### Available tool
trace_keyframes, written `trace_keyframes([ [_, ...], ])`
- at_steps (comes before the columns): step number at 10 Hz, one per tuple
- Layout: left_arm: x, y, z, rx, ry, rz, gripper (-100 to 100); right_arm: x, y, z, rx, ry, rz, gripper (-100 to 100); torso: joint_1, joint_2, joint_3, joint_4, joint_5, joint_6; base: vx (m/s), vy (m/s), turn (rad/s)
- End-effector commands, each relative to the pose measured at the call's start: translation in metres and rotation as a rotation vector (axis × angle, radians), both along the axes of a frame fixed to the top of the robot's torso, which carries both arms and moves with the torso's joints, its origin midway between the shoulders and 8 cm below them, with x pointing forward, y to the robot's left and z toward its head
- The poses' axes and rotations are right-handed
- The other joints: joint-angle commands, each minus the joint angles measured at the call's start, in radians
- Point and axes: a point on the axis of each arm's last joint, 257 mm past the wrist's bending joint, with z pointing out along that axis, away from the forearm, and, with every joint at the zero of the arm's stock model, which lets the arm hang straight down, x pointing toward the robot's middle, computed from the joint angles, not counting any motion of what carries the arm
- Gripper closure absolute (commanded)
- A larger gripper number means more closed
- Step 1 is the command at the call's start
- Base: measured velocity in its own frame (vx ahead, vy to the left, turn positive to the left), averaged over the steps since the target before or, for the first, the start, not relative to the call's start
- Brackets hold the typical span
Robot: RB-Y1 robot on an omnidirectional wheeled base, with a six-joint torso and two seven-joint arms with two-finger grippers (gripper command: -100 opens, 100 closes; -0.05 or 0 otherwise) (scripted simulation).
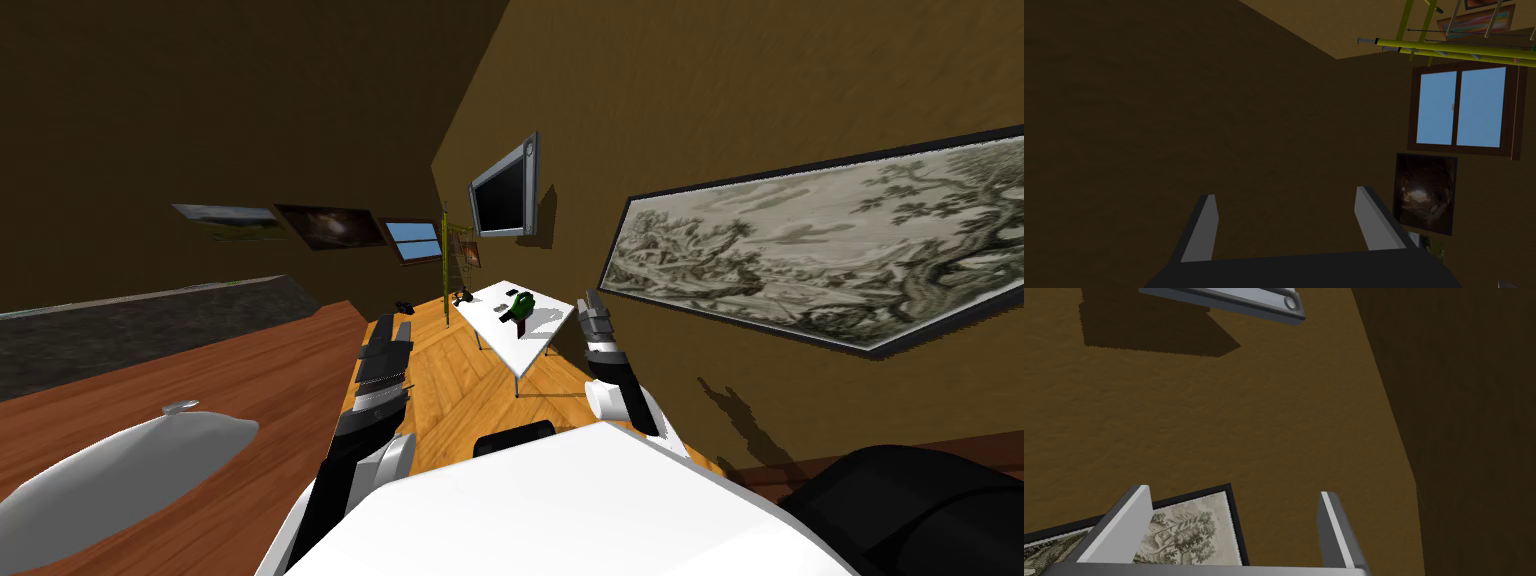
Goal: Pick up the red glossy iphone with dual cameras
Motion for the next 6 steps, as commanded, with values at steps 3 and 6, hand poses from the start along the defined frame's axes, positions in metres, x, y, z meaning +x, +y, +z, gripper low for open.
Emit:
trace_keyframes([
  [3,0.0,0.0,0.0,0.0,0.0,0.0,0,0.01,0.0,-0.016,-0.102,0.057,0.009,-100,0.003,0.0,0.0,0.0,0.001,0.0,0.003,0.064,-0.035],
  [6,0.0,0.0,0.0,0.0,0.0,0.0,0,0.022,-0.013,-0.043,-0.188,0.136,-0.018,-100,0.009,-0.001,-0.001,0.0,0.002,0.0,0.023,0.139,-0.073],
])
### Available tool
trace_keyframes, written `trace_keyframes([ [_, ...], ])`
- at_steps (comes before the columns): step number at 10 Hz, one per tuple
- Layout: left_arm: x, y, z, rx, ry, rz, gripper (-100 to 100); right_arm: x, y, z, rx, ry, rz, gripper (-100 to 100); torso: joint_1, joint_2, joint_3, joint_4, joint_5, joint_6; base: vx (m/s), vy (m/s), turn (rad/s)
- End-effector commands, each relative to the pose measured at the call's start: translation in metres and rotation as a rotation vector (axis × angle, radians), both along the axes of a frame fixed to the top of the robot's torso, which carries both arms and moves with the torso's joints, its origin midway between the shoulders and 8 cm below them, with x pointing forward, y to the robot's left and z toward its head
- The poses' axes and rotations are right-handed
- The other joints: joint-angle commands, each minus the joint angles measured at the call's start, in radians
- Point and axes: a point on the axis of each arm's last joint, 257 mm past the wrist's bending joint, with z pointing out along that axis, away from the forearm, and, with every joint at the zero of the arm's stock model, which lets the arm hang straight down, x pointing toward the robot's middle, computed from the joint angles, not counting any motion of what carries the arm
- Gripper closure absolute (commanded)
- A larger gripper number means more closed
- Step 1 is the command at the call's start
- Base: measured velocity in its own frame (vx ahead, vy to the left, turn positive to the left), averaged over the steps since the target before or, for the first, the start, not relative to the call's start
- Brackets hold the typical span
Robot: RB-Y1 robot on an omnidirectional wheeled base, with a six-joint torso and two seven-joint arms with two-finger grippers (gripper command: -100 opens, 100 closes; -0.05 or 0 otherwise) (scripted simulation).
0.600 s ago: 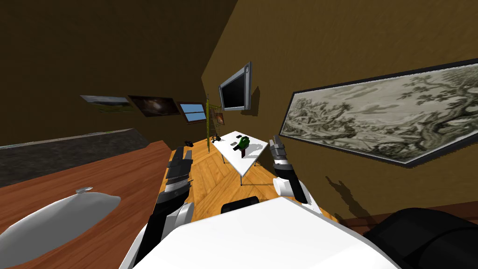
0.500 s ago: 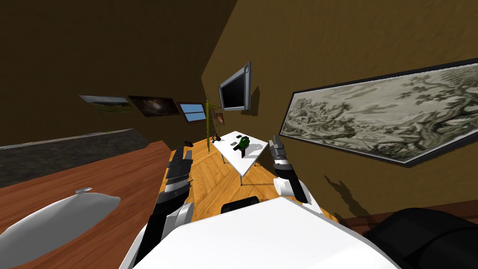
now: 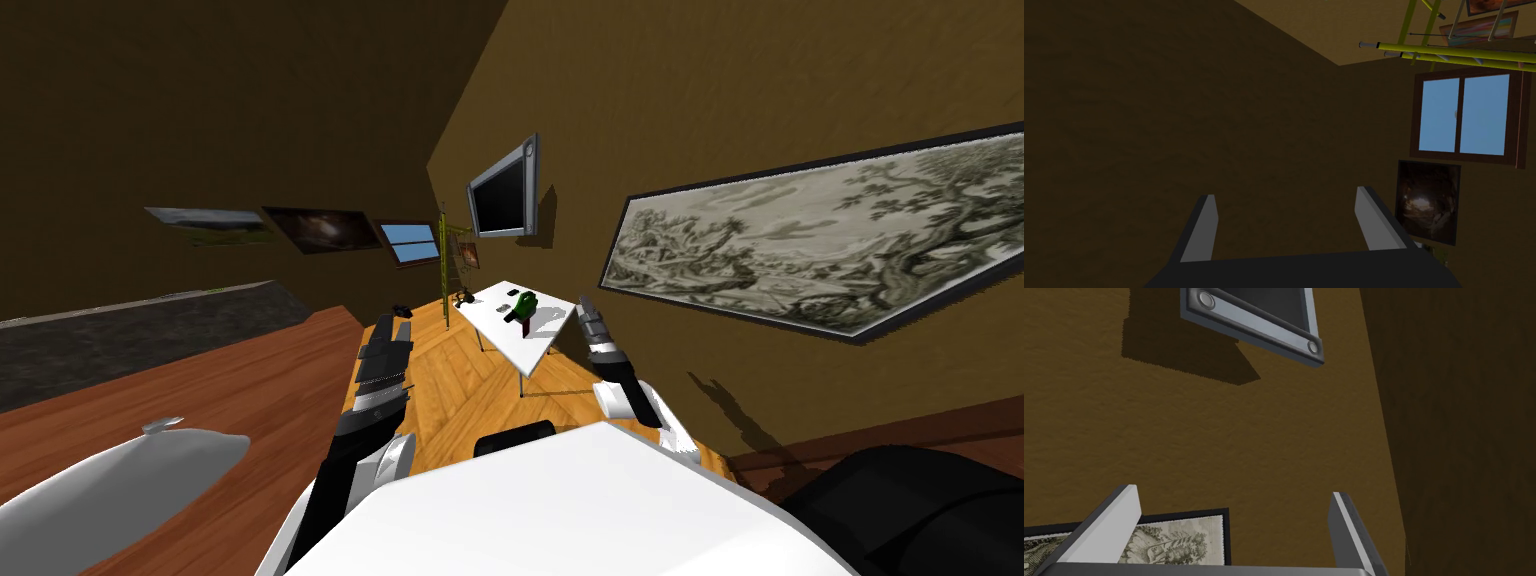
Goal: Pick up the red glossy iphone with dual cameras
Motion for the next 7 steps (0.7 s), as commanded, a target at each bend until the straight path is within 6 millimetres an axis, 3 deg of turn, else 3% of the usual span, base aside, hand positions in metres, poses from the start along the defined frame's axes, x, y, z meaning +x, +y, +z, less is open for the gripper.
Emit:
trace_keyframes([
  [1,0.0,0.0,0.0,0.0,0.0,0.0,0,0.007,-0.011,-0.017,-0.043,0.048,-0.026,-100,0.0,0.0,0.0,0.0,0.0,0.0,0.004,0.196,-0.091],
  [4,0.0,0.0,0.0,0.0,0.0,0.0,0,0.018,-0.038,-0.054,-0.108,0.147,-0.093,-100,0.004,-0.001,-0.001,0.0,0.001,0.0,0.036,0.22,-0.101],
  [7,0.0,0.0,0.0,0.0,0.0,0.0,0,0.024,-0.072,-0.094,-0.164,0.25,-0.175,-100,0.008,-0.003,-0.002,-0.001,0.002,0.0,0.057,0.278,-0.132],
])
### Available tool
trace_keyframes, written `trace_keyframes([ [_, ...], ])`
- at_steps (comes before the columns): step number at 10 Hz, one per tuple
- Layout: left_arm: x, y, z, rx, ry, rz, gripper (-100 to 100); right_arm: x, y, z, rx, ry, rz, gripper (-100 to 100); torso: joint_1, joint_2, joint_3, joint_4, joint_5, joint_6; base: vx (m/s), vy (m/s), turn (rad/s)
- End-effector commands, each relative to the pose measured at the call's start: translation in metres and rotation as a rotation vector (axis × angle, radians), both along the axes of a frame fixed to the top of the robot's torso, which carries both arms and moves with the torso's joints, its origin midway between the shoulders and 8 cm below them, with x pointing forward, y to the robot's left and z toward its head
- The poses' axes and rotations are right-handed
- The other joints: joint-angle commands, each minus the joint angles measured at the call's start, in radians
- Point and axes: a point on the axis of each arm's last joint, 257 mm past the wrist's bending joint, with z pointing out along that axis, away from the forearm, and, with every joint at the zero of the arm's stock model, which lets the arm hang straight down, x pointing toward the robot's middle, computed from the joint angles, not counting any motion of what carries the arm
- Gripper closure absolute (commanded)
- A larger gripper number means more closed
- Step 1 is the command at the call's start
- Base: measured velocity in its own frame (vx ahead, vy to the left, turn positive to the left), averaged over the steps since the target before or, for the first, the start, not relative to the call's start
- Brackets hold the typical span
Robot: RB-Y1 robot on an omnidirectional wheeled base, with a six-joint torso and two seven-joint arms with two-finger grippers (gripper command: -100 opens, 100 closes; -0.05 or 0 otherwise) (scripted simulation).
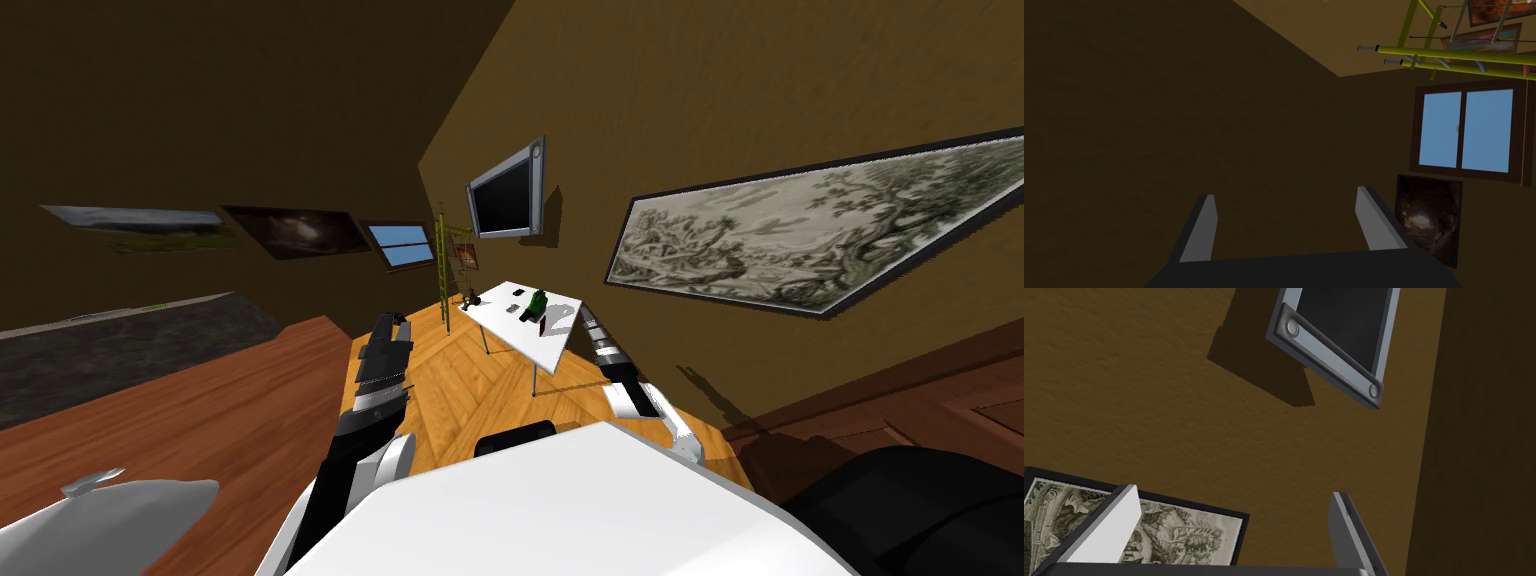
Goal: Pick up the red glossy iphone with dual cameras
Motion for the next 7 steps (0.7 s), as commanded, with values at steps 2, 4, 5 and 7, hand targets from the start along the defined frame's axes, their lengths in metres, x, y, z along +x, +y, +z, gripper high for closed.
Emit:
trace_keyframes([
  [2,0.0,0.0,0.0,0.0,0.0,0.0,0,0.003,-0.021,-0.024,-0.03,0.064,-0.051,-100,0.0,0.0,0.0,0.0,0.0,0.0,0.034,0.211,-0.083],
  [4,0.0,0.0,0.0,0.0,0.0,0.0,0,0.003,-0.034,-0.038,-0.048,0.101,-0.081,-100,-0.009,0.0,0.0,0.0,-0.002,0.0,0.033,0.109,-0.053],
  [5,0.0,0.0,0.0,0.0,0.0,0.0,0,0.002,-0.046,-0.052,-0.068,0.137,-0.111,-100,-0.011,0.0,0.0,0.0,-0.002,0.0,0.025,0.161,-0.093],
  [7,0.0,0.0,0.0,0.0,0.0,0.0,0,0.0,-0.072,-0.077,-0.111,0.206,-0.17,-100,-0.003,-0.002,-0.001,0.0,-0.001,0.0,0.093,0.237,-0.124],
])
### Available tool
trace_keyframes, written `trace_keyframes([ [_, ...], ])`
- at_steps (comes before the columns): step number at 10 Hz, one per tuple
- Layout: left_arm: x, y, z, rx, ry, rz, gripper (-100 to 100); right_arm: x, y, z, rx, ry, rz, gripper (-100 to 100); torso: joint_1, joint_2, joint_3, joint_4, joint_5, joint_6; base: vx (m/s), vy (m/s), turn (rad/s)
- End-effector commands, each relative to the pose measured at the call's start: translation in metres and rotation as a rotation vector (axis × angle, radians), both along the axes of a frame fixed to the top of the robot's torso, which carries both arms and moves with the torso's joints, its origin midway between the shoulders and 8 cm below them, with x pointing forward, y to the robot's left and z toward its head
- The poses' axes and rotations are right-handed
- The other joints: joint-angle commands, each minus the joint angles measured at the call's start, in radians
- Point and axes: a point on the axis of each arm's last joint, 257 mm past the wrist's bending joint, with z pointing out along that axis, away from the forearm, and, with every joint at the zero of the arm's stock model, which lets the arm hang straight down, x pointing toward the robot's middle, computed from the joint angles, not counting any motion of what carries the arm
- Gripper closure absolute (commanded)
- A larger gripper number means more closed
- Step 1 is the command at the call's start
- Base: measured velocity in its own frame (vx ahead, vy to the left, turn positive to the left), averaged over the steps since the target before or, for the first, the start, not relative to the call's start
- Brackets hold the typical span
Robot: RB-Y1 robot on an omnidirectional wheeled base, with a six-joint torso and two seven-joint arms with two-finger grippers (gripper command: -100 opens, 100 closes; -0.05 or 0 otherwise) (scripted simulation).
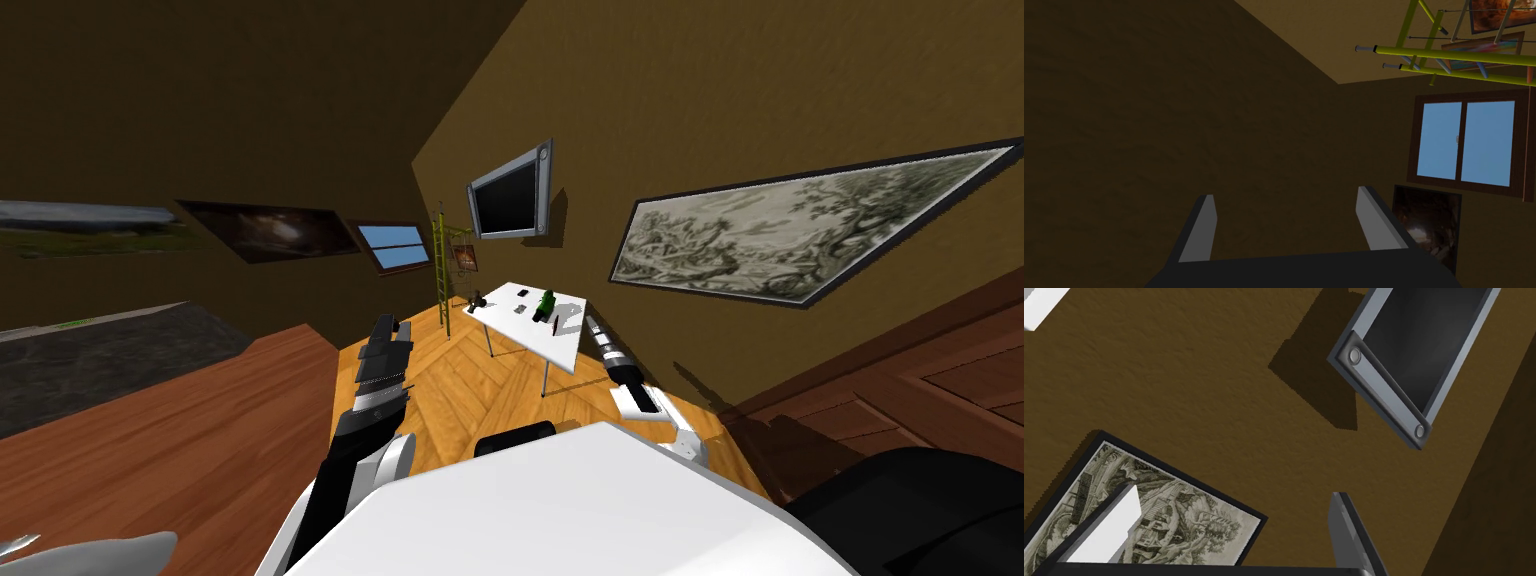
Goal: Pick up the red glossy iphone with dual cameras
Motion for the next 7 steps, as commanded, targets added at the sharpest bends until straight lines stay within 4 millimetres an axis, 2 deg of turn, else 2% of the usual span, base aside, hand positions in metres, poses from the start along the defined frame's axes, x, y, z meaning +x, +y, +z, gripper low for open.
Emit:
trace_keyframes([
  [1,0.0,0.0,0.0,0.0,0.0,0.0,0,-0.003,-0.02,-0.018,-0.04,0.055,-0.047,-100,0.0,0.0,0.0,0.0,0.0,0.0,0.101,0.243,-0.117],
  [2,0.0,0.0,0.0,0.0,0.0,0.0,0,-0.004,-0.021,-0.023,-0.036,0.064,-0.049,-100,0.001,-0.001,0.0,0.0,0.0,0.0,0.048,0.178,-0.034],
  [4,0.0,0.0,0.0,0.0,0.0,0.0,0,-0.007,-0.045,-0.042,-0.09,0.127,-0.102,-100,-0.005,0.003,0.002,0.001,-0.001,0.0,0.049,0.163,-0.078],
  [5,0.0,0.0,0.0,0.0,0.0,0.0,0,-0.008,-0.046,-0.047,-0.086,0.136,-0.104,-100,-0.004,0.001,0.001,0.0,-0.001,0.0,0.06,0.133,-0.043],
  [6,0.0,0.0,0.0,0.0,0.0,0.0,0,-0.011,-0.058,-0.058,-0.113,0.172,-0.13,-100,-0.006,0.001,0.001,0.0,-0.001,0.0,0.065,0.119,-0.045],
  [7,0.0,0.0,0.0,0.0,0.0,0.0,0,-0.011,-0.058,-0.058,-0.113,0.172,-0.13,-100,-0.007,0.001,0.001,0.0,-0.002,0.0,0.061,0.09,-0.036],
])
